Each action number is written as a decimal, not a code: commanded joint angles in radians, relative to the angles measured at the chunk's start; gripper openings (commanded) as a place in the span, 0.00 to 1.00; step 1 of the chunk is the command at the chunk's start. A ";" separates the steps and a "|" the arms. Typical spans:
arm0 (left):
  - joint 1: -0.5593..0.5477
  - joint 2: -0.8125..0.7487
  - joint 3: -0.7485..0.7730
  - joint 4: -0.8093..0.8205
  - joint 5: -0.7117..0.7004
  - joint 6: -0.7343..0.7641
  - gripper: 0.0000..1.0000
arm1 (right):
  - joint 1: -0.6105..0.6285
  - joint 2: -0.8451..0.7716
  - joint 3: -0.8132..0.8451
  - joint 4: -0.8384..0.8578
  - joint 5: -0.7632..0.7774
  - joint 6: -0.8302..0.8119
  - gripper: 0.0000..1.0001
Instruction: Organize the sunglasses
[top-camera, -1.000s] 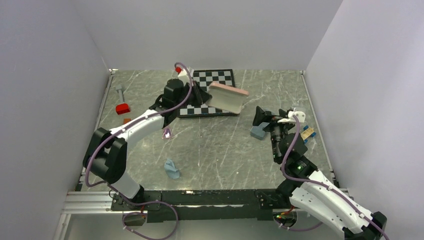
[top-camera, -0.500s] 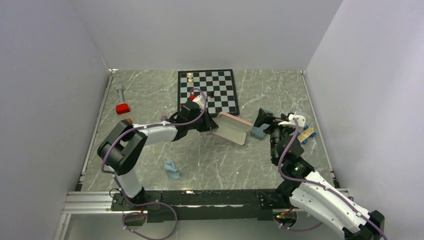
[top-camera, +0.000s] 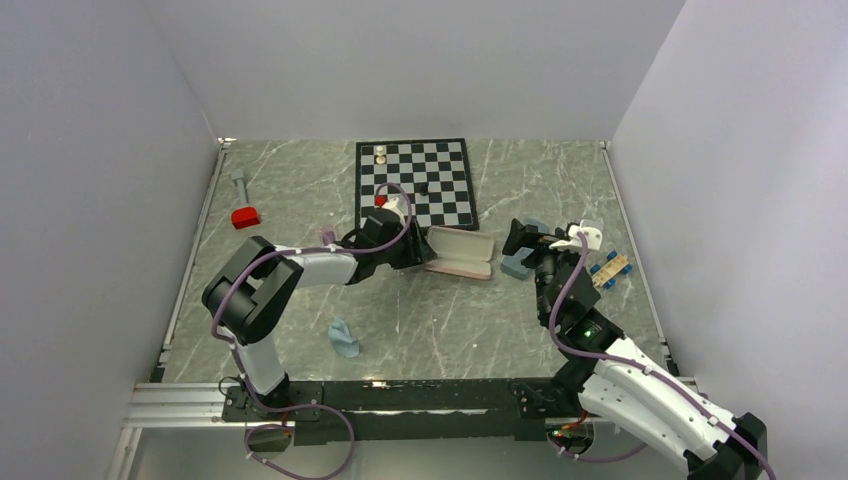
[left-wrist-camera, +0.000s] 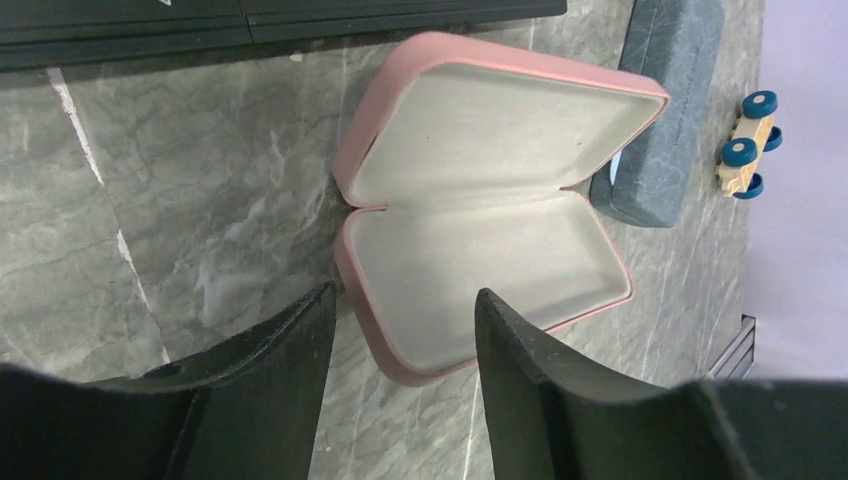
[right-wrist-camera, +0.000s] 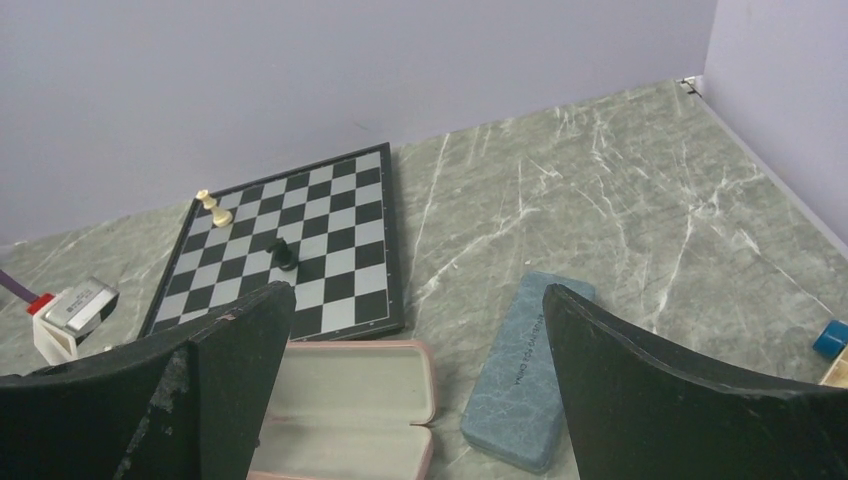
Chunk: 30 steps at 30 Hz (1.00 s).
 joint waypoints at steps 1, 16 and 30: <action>-0.005 -0.039 -0.012 0.007 -0.008 0.034 0.59 | -0.002 -0.011 0.024 0.010 -0.007 0.040 1.00; -0.155 -0.040 -0.005 -0.144 -0.234 0.254 0.91 | -0.003 0.004 0.033 -0.013 0.020 0.048 1.00; -0.302 0.001 0.084 -0.324 -0.582 0.338 0.99 | -0.004 -0.013 0.002 0.005 0.006 0.055 1.00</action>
